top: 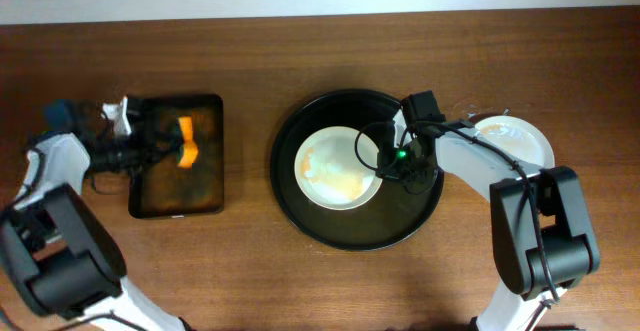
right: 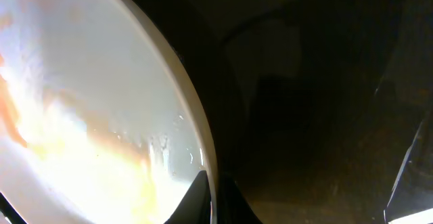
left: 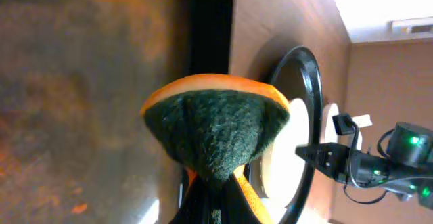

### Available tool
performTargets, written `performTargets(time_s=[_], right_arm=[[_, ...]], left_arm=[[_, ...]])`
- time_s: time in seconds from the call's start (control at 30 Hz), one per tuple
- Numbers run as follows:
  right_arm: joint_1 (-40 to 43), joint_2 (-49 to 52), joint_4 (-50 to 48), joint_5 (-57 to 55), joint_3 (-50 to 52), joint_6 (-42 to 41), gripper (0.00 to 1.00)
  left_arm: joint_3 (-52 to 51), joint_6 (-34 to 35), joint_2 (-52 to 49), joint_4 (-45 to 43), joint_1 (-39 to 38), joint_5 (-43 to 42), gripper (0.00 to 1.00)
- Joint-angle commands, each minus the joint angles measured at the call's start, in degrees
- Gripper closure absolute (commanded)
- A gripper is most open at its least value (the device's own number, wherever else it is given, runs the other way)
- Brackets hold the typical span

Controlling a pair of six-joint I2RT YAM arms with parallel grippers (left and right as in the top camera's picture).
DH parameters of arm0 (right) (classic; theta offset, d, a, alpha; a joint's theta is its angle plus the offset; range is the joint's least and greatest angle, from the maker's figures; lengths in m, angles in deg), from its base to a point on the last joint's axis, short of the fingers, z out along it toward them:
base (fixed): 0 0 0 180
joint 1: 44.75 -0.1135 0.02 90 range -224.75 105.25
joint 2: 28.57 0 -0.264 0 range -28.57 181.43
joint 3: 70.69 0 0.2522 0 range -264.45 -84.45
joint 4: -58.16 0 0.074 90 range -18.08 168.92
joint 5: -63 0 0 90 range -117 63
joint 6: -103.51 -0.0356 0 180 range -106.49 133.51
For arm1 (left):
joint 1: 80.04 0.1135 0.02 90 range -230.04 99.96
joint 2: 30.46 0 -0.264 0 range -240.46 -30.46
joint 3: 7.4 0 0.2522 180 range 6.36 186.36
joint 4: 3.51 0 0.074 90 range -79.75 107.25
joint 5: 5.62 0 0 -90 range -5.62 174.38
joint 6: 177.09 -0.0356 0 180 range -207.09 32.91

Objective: Clean dirty plates on tray and stack at the side
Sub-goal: 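Return the sponge to the left tray with the left gripper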

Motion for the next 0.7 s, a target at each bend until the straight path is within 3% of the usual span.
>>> performTargets(time_s=[0.0,0.07,0.17,0.2,0.27,0.3,0.37,0.43,0.53,0.67], right_arm=[[0.07,2.25,1.75,-5.27,2.51,0.35,0.93],[0.07,2.25,1.73,-5.27,2.51,0.33,0.93],[0.07,2.25,1.73,-5.25,2.51,0.33,0.94],[0.07,2.25,1.73,-5.25,2.51,0.33,0.93],[0.07,2.25,1.73,-5.25,2.51,0.33,0.94],[0.07,2.25,1.73,-5.25,2.51,0.33,0.94],[0.07,2.25,1.73,-5.25,2.51,0.33,0.93],[0.07,2.25,1.75,-5.22,2.51,0.33,0.93],[0.07,2.25,2.16,-5.25,2.51,0.33,0.93],[0.07,2.25,2.84,-5.25,2.51,0.33,0.93]], left_arm=[[-0.50,-4.04,-9.81,-1.14,1.62,-7.23,1.00],[-0.50,-4.39,-12.37,-2.97,1.62,-4.66,1.00],[-0.50,-4.37,-12.61,-3.52,1.62,14.51,0.96],[-0.50,-4.37,-12.61,-3.56,1.62,17.31,0.94],[-0.48,-4.35,-12.61,-3.82,1.62,19.89,0.88],[-0.48,-4.35,-12.61,-4.00,1.53,21.55,0.81],[-0.48,-4.13,-12.55,-3.96,0.87,22.60,0.79],[-0.44,-3.89,-11.47,-3.98,-1.64,25.40,0.79],[-0.44,1.57,-8.31,-3.74,-5.73,42.84,0.88],[-0.46,5.44,-7.93,-3.54,-7.32,48.17,0.89]])
